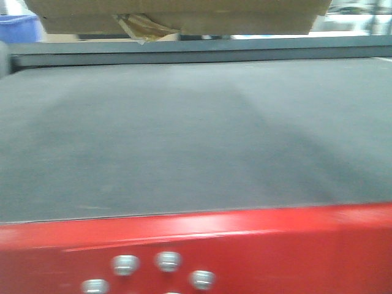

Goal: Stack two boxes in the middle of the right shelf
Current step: 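Drive the base away from the workbench carrying the boxes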

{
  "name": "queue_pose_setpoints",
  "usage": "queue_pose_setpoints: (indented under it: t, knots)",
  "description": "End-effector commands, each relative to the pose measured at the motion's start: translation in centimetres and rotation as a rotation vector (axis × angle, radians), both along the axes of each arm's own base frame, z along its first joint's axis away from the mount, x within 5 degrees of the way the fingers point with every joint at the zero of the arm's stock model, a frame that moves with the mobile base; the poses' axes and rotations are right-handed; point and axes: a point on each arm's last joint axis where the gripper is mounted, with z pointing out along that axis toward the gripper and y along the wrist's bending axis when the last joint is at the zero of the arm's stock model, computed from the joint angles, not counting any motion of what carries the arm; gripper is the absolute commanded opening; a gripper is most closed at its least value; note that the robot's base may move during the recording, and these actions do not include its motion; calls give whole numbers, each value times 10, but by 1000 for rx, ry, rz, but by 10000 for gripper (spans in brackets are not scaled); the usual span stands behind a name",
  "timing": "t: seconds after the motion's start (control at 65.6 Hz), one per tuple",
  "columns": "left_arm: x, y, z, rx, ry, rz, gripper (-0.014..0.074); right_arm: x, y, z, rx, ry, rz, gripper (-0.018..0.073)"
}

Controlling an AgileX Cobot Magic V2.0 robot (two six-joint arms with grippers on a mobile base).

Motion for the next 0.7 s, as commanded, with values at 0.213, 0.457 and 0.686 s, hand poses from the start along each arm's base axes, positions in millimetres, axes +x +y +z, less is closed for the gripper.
queue_pose_setpoints:
  t: [0.213, 0.457, 0.686]
  knots:
    - [-5, 7, 10, 12, -51, 23, -111, -3, -8, 12, -28, -74, -24, -151]
    - [-5, 7, 10, 12, -51, 23, -111, -3, -8, 12, -28, -74, -24, -151]
    - [-5, 7, 10, 16, -53, 26, -111, -3, -8, 12, -28, -74, -24, -151]
